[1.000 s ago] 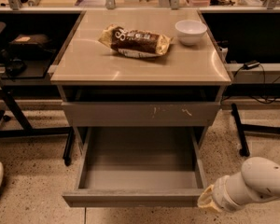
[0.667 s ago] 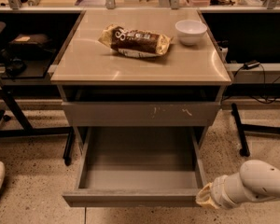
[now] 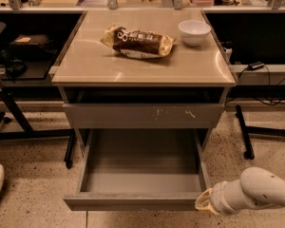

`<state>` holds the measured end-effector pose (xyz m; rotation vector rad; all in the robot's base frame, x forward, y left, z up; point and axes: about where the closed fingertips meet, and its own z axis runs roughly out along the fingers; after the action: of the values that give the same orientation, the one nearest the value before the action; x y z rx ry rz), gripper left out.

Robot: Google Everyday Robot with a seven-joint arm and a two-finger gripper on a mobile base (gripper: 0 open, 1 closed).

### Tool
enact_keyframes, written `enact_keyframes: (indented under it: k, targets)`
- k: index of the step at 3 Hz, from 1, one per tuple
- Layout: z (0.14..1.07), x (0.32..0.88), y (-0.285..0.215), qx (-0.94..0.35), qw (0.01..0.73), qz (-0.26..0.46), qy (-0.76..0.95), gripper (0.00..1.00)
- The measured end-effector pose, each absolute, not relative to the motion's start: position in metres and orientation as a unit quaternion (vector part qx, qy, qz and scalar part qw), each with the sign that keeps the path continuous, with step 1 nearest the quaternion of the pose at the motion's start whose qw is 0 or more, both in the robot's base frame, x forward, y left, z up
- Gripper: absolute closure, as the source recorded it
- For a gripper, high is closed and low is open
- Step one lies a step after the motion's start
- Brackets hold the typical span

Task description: Close middle drawer

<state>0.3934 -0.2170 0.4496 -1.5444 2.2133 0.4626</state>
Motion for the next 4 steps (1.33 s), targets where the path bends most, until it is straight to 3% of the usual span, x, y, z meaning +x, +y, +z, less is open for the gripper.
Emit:
enact_keyframes:
  k: [2,3,4]
  targets:
    - [0.429,0.410,-0.194,-0.565,0.250,0.158,0.771,1.00]
    - [0.420,0.412,-0.185,-0.568,0.267,0.173,0.759,0.85]
    - [0.419,0.412,-0.184,-0.568,0.268,0.174,0.758,0.64]
